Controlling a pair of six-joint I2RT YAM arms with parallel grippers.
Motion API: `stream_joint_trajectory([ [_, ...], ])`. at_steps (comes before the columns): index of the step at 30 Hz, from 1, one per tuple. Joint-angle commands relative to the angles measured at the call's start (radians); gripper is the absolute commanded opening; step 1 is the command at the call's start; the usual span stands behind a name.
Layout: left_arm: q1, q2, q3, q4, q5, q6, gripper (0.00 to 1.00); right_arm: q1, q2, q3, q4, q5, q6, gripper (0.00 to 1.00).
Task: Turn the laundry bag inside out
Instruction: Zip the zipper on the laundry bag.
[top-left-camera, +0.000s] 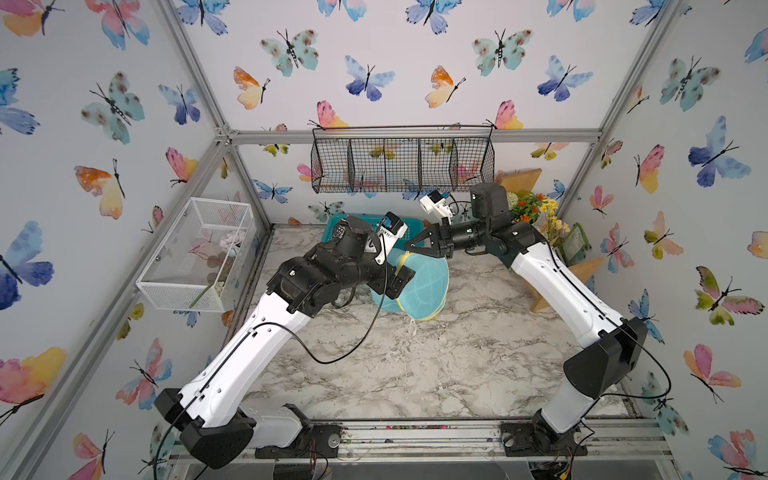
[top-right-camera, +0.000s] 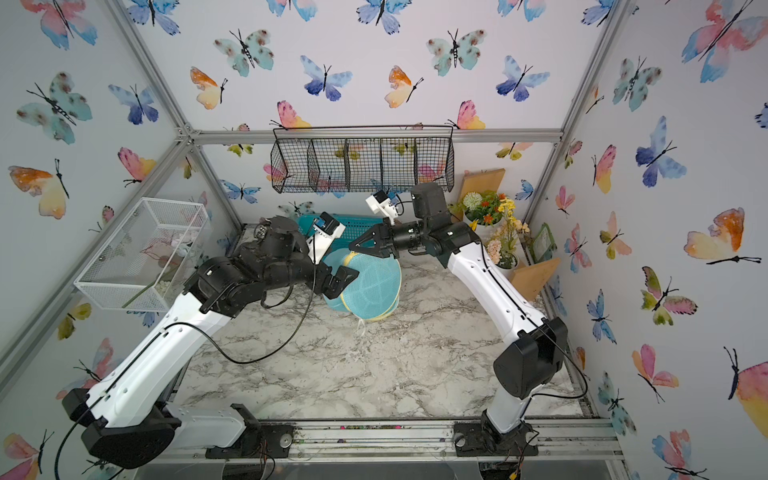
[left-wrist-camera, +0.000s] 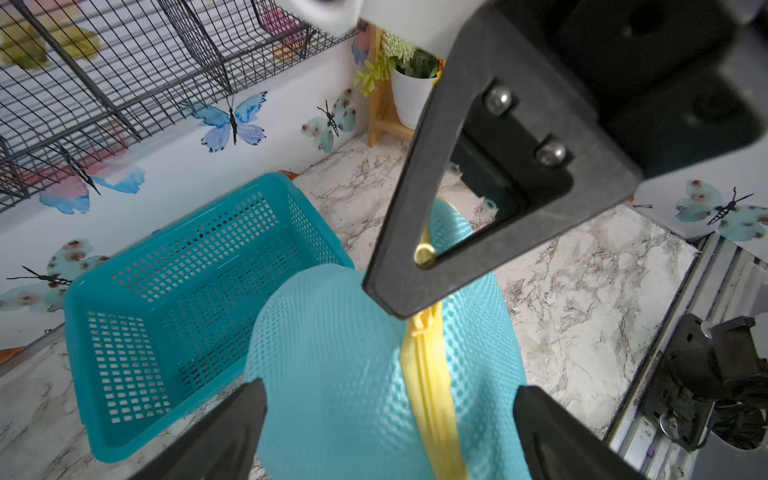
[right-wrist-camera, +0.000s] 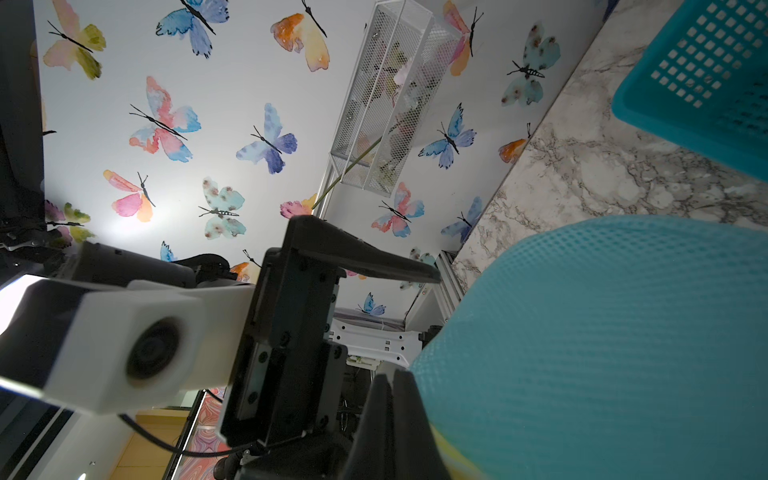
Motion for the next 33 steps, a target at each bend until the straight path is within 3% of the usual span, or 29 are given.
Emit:
stream_joint_trajectory([
  [1,-0.006,0.011,0.001,0.061,0.027,-0.009,1.0,0.016,0.016,0.025,-0.01,-0.039,-0.007,0.02],
  [8,-0.009,0.053,0.05,0.083,0.07,-0.007,0.91,0.03,0.019,0.008,-0.015,-0.046,-0.013,0.02],
  [16,-0.015,0.053,0.031,0.041,0.122,-0.023,0.53,0.031,0.032,0.026,-0.003,-0.017,-0.006,0.02],
  [24,-0.014,0.029,-0.01,-0.012,0.162,-0.035,0.36,0.024,0.059,0.066,0.007,-0.009,0.001,0.02],
  [27,-0.014,0.029,-0.018,-0.022,0.182,-0.044,0.38,0.024,0.064,0.075,0.008,-0.01,0.002,0.02],
  [31,-0.015,0.028,-0.024,-0.042,0.221,-0.054,0.59,0.021,0.071,0.088,0.008,-0.008,0.003,0.02],
  [33,-0.021,0.029,-0.027,-0.062,0.228,-0.055,0.64,0.018,0.071,0.091,0.009,-0.008,0.003,0.02],
])
